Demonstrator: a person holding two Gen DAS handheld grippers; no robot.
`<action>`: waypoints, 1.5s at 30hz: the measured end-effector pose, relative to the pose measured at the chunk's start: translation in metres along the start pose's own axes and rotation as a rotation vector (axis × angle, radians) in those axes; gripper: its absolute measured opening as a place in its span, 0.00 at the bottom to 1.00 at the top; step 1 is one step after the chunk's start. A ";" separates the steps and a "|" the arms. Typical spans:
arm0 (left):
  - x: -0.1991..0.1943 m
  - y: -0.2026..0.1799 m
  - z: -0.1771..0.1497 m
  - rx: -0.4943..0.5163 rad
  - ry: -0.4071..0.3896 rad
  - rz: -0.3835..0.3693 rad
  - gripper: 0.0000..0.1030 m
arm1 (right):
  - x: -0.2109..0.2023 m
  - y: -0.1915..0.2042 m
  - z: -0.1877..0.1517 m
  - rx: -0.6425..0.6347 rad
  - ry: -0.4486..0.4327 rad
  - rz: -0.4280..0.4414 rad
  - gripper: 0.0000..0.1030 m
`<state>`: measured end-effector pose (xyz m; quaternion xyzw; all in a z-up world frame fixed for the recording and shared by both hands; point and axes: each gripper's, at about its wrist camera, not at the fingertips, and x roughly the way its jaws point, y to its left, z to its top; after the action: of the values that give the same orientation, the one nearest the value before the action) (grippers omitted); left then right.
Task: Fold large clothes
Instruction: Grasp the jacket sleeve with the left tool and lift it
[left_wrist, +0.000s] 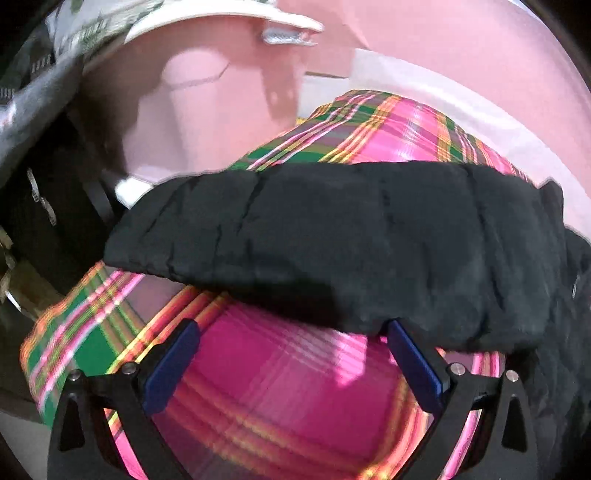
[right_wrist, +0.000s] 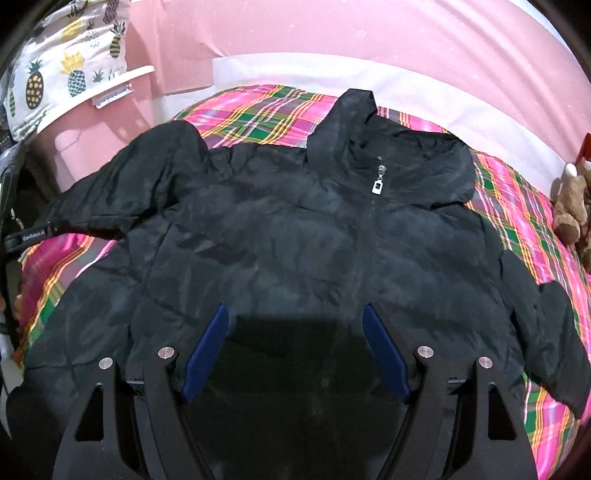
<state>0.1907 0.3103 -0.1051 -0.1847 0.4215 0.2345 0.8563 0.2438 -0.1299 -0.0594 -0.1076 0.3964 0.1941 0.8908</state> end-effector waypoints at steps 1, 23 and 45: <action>0.005 0.005 0.001 -0.023 -0.001 -0.005 0.99 | 0.004 0.000 0.002 -0.002 0.005 -0.001 0.73; -0.030 -0.024 0.040 0.015 -0.157 -0.094 0.20 | 0.017 -0.028 -0.010 0.003 0.028 -0.049 0.73; -0.137 -0.277 -0.010 0.479 -0.227 -0.419 0.20 | -0.048 -0.128 -0.057 0.208 -0.040 -0.102 0.72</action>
<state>0.2659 0.0442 0.0328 -0.0336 0.3195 -0.0332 0.9464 0.2311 -0.2774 -0.0563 -0.0308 0.3905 0.1084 0.9137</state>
